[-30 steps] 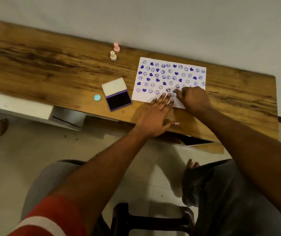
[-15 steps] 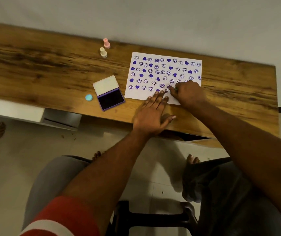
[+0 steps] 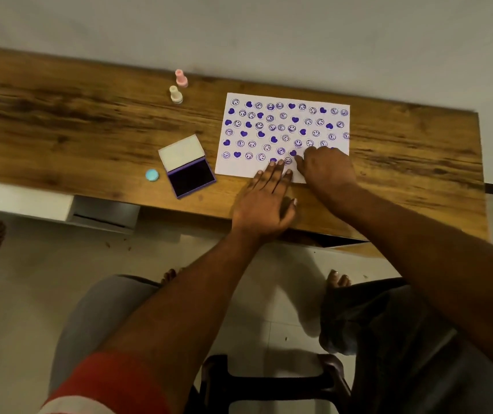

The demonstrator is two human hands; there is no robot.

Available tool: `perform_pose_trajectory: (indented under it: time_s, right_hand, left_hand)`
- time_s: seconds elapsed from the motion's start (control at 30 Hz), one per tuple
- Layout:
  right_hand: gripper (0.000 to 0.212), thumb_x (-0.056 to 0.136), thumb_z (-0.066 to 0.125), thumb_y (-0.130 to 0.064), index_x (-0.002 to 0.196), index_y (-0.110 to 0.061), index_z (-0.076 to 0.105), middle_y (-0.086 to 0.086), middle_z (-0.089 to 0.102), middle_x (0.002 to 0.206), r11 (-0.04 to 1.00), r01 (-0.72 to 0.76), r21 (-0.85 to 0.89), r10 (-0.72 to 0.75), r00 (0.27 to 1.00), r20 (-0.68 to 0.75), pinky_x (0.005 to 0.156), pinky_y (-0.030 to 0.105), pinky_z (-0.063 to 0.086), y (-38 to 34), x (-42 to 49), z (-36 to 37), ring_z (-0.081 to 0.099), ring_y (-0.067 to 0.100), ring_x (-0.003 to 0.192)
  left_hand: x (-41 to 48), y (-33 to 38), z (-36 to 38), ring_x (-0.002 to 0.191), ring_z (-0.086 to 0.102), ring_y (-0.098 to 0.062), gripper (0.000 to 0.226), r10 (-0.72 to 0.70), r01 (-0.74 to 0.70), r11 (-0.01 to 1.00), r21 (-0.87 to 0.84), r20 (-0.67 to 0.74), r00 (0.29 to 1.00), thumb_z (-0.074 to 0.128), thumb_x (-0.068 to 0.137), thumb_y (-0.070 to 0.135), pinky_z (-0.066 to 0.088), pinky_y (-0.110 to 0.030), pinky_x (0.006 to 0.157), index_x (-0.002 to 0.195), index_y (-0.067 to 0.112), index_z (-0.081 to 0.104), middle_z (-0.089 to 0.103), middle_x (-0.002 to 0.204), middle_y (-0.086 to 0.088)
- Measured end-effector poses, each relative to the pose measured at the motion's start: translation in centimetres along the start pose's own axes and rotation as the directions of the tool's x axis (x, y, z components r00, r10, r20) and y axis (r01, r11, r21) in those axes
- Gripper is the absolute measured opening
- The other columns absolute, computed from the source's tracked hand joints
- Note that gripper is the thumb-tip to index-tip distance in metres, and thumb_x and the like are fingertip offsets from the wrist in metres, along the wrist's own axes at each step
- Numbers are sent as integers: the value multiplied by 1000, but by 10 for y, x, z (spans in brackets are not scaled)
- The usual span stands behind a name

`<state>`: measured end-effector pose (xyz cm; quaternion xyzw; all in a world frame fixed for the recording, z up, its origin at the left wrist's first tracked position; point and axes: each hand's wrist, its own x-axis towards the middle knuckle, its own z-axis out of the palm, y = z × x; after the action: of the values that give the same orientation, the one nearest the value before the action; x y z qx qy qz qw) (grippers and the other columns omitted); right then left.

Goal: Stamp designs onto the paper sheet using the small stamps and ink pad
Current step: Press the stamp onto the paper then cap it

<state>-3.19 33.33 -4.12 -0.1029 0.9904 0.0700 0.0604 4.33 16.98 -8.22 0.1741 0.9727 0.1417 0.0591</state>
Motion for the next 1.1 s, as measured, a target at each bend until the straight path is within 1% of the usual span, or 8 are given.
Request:
perform_pose_trajectory:
  time_s: [0.3, 0.37, 0.43, 0.47, 0.53, 0.57, 0.9, 1.1]
  right_hand:
    - [58, 107, 19, -43, 123, -9, 63, 19, 68, 113, 998, 69, 5, -70, 996, 49, 70, 38, 39, 6, -2, -3, 65, 38, 102]
    - [62, 109, 22, -46, 111, -7, 69, 19, 69, 104, 979, -9, 205, -1, 999, 45, 71, 35, 38, 18, 4, -10, 66, 38, 97]
    - [57, 110, 33, -44, 90, -8, 72, 15, 69, 83, 732, -220, 645, 287, 958, 1, 65, 31, 39, 32, 7, -19, 65, 31, 76]
    - [51, 110, 37, -42, 82, -12, 68, 7, 63, 72, 431, -287, 856, 450, 890, 72, 59, 29, 37, 40, 8, -24, 60, 23, 62]
    - [45, 109, 39, -42, 76, -17, 55, -4, 47, 55, -149, -305, 941, 564, 755, 334, 46, 22, 30, 50, 6, -26, 42, 10, 41]
    - [45, 109, 38, -45, 76, -17, 52, -7, 45, 48, -253, -308, 917, 563, 724, 399, 43, 17, 28, 52, 3, -25, 38, 7, 36]
    - [43, 108, 42, -45, 80, -18, 59, 1, 52, 65, -104, -355, 929, 522, 776, 354, 42, 18, 39, 43, -17, -22, 47, 10, 47]
    - [47, 109, 40, -45, 106, -8, 69, 2, 67, 77, 193, -284, 939, 400, 897, 189, 63, 34, 50, 18, -16, -34, 69, 20, 65]
  left_hand:
    - [0, 1, -1, 162, 13, -20, 74, 3, -3, 1000, 6, 20, 1000, 26, 104, 57, 8, -39, 130, 167, 18, 24, 18, 175, -7]
    - [0, 1, -2, 163, 11, -20, 75, 3, -4, 1000, 5, 31, 1000, 24, 103, 58, 10, -41, 131, 168, 19, 21, 15, 176, -7]
    - [-1, 0, 0, 163, 6, -19, 76, 5, -5, 1000, -5, 35, 999, 22, 103, 59, 8, -41, 132, 168, 20, 17, 11, 176, -5]
    - [-1, 0, 1, 163, 5, -18, 76, 4, -3, 1000, -5, 30, 1000, 20, 104, 60, 6, -40, 131, 168, 20, 15, 10, 177, -5]
    - [-3, -2, 2, 163, 3, -18, 76, 3, -3, 1000, -1, 24, 1000, 19, 104, 60, 5, -40, 132, 169, 20, 14, 8, 177, -4]
    - [-3, -4, 3, 163, 3, -18, 76, 5, -5, 1000, 3, 23, 1000, 19, 105, 60, 5, -40, 132, 169, 20, 15, 8, 177, -4]
    - [-4, -4, -2, 163, -6, -19, 78, 32, -33, 999, 16, 60, 998, 15, 105, 61, 4, -44, 133, 169, 17, 7, 1, 177, -6]
    - [-7, -14, -29, 164, -5, -21, 72, 70, -71, 997, -18, -75, 995, 26, 109, 56, -2, -48, 132, 169, 19, 11, 4, 177, -5]
